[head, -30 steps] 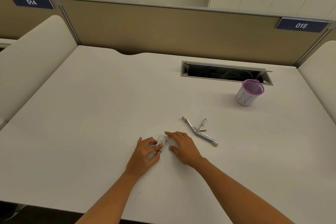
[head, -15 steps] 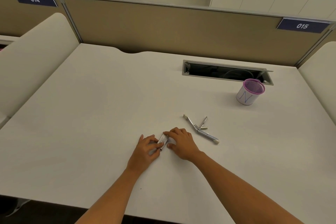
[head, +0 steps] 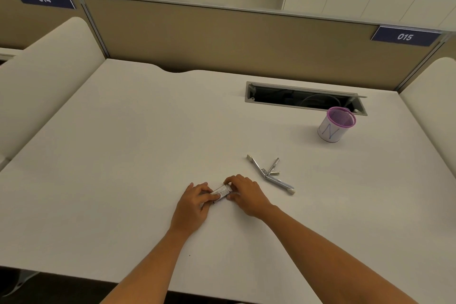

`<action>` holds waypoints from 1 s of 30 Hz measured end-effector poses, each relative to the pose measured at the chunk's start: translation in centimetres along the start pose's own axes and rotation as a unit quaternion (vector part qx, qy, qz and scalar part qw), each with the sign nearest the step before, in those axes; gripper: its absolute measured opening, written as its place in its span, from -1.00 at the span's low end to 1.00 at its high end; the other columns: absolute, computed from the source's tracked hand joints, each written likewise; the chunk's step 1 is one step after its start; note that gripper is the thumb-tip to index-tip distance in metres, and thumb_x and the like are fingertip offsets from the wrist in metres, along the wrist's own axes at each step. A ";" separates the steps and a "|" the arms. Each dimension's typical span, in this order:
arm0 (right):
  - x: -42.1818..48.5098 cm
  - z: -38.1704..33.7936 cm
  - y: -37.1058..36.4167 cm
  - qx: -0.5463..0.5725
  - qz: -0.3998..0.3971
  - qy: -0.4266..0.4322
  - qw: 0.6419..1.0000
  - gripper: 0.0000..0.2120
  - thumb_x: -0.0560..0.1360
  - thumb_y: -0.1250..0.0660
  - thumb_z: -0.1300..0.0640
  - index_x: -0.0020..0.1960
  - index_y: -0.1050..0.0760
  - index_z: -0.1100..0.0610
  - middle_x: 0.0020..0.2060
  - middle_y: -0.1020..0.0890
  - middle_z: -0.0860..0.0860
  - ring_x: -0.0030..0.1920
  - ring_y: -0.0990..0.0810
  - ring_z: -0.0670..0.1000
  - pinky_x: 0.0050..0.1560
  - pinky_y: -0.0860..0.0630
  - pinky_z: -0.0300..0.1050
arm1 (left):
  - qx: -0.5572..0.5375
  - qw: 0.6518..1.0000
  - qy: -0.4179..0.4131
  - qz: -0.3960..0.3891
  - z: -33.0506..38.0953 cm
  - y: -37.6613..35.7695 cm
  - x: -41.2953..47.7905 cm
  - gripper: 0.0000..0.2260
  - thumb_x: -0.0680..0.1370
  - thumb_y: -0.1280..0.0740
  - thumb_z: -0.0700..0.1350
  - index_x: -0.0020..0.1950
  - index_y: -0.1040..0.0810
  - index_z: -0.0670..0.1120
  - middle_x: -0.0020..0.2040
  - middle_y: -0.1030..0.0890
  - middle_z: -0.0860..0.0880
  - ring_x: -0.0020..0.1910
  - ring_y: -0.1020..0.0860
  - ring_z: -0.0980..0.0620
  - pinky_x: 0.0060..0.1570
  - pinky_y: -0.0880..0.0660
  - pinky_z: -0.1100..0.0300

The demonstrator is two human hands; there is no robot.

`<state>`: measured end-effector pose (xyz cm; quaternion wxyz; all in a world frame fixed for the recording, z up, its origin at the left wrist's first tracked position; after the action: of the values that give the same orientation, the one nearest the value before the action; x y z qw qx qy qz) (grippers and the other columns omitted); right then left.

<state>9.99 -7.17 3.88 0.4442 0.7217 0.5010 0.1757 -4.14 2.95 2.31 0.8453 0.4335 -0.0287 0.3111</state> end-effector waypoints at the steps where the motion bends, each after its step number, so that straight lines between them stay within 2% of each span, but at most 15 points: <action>1: -0.1 0.1 0.1 0.017 0.004 -0.001 1.000 -0.70 0.49 -0.36 0.09 0.22 -0.46 0.02 0.01 -0.53 -0.05 0.06 -0.48 0.06 0.06 -0.32 -0.05 | -0.005 1.000 0.005 0.004 0.0 0.0 0.0 -0.71 0.41 -0.40 -0.38 -0.01 -0.70 -0.04 0.00 -0.64 -0.04 0.12 -0.58 -0.05 0.32 -0.33 -0.13; 4: -0.5 0.4 0.2 0.057 0.016 0.002 0.998 -0.72 0.45 -0.42 0.10 0.13 -0.49 0.05 -0.09 -0.55 -0.05 -0.07 -0.45 -0.01 0.01 -0.35 -0.05 | -0.017 1.000 0.009 0.014 -0.1 0.2 0.0 -0.74 0.44 -0.30 -0.30 -0.03 -0.71 -0.05 0.01 -0.64 -0.02 0.07 -0.55 0.02 0.33 -0.32 -0.10; 6: -0.8 0.7 0.2 0.079 0.027 0.004 0.996 -0.73 0.43 -0.43 0.10 0.11 -0.51 0.05 -0.09 -0.58 -0.05 -0.06 -0.48 -0.02 0.04 -0.38 -0.04 | -0.027 0.999 0.016 0.011 -0.1 0.1 -0.1 -0.77 0.46 -0.28 -0.20 -0.02 -0.70 -0.02 0.02 -0.64 0.01 0.10 -0.52 0.09 0.35 -0.30 -0.06; 10: -1.2 0.9 0.0 0.131 0.049 0.004 0.990 -0.73 0.40 -0.47 0.15 0.09 -0.54 0.11 -0.11 -0.61 -0.01 -0.04 -0.55 0.02 0.04 -0.47 -0.02 | -0.027 0.999 0.017 0.005 -0.3 -0.1 -0.3 -0.83 0.41 -0.41 -0.02 -0.03 -0.69 0.03 0.02 -0.63 0.07 0.11 -0.53 0.16 0.36 -0.27 0.05; 13: -1.4 1.4 -0.1 0.188 0.056 -0.014 0.980 -0.73 0.39 -0.48 0.21 0.07 -0.56 0.13 -0.15 -0.62 0.00 -0.10 -0.58 0.01 0.01 -0.51 -0.09 | -0.026 1.000 0.005 0.008 -0.2 -0.1 0.0 -0.78 0.42 -0.40 0.08 -0.05 -0.70 0.00 -0.02 -0.64 0.04 0.04 -0.53 0.17 0.31 -0.25 0.22; 15: -1.6 1.9 -0.2 0.221 0.063 -0.018 0.973 -0.75 0.40 -0.48 0.21 0.06 -0.57 0.11 -0.19 -0.63 -0.04 -0.16 -0.58 -0.10 -0.04 -0.50 -0.27 | -0.025 1.000 0.006 0.010 -0.4 -0.2 0.1 -0.80 0.44 -0.39 0.05 -0.06 -0.70 -0.02 -0.02 -0.65 0.02 0.04 -0.52 0.16 0.28 -0.29 0.17; 17: -1.7 2.2 -0.1 0.234 0.076 -0.021 0.969 -0.79 0.43 -0.47 0.19 0.04 -0.58 0.08 -0.21 -0.65 -0.08 -0.18 -0.58 -0.20 -0.07 -0.46 -0.40 | -0.015 1.000 0.011 0.008 -0.8 -0.4 0.0 -0.88 0.43 -0.47 -0.06 -0.06 -0.70 -0.03 0.00 -0.65 0.02 0.05 -0.52 0.16 0.29 -0.32 0.09; 19: -1.7 2.4 0.0 0.240 0.085 -0.032 0.966 -0.84 0.46 -0.45 0.16 0.03 -0.58 0.05 -0.19 -0.68 -0.06 -0.16 -0.61 -0.17 -0.07 -0.48 -0.39 | -0.004 1.000 0.014 0.003 -1.0 -0.6 0.0 -0.87 0.40 -0.52 -0.14 -0.06 -0.70 -0.03 0.01 -0.65 0.02 0.03 -0.54 0.14 0.28 -0.34 0.06; 21: -1.7 2.5 0.0 0.242 0.091 -0.044 0.965 -0.86 0.46 -0.44 0.15 0.02 -0.59 0.03 -0.18 -0.70 -0.03 -0.13 -0.63 -0.09 -0.07 -0.51 -0.32 | 0.001 1.000 0.004 0.005 -0.9 -0.5 0.1 -0.89 0.42 -0.48 -0.10 -0.08 -0.69 -0.04 0.00 -0.65 0.02 -0.01 -0.55 0.11 0.25 -0.33 0.09; 23: -1.6 2.5 0.0 0.243 0.097 -0.060 0.963 -0.86 0.45 -0.44 0.16 0.00 -0.60 0.02 -0.18 -0.71 -0.01 -0.15 -0.64 -0.07 -0.10 -0.52 -0.34 | 0.003 1.000 -0.005 0.007 -0.7 -0.4 0.1 -0.88 0.44 -0.42 -0.06 -0.08 -0.69 -0.04 0.00 -0.64 0.01 -0.02 -0.54 0.11 0.24 -0.33 0.11; 26: -1.5 2.4 -0.2 0.244 0.109 -0.091 0.959 -0.87 0.43 -0.43 0.17 -0.05 -0.61 0.01 -0.28 -0.69 -0.05 -0.28 -0.59 -0.14 -0.21 -0.47 -0.41 | 0.007 1.000 -0.011 0.002 -0.8 -0.5 0.2 -0.90 0.44 -0.45 -0.13 -0.06 -0.68 -0.05 0.01 -0.64 0.01 0.00 -0.55 0.08 0.24 -0.36 0.07; 30: -1.4 2.2 -0.3 0.242 0.120 -0.123 0.955 -0.85 0.40 -0.40 0.19 -0.07 -0.58 -0.01 -0.34 -0.66 -0.08 -0.36 -0.54 -0.20 -0.23 -0.50 -0.32 | 0.008 1.000 -0.015 -0.002 -0.7 -0.6 0.3 -0.90 0.44 -0.45 -0.18 -0.06 -0.68 -0.10 0.00 -0.63 -0.04 0.00 -0.58 0.00 0.19 -0.42 -0.03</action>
<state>10.75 -9.36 2.67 0.2901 0.8786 0.3792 0.0108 -3.76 3.41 1.53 0.8419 0.4451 -0.0383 0.3027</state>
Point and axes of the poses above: each hand's wrist, its own x-axis towards the middle knuckle, its own y-axis out of the back of the hand, z = x × y, the point moved 5 cm from there along x, towards the middle knuckle
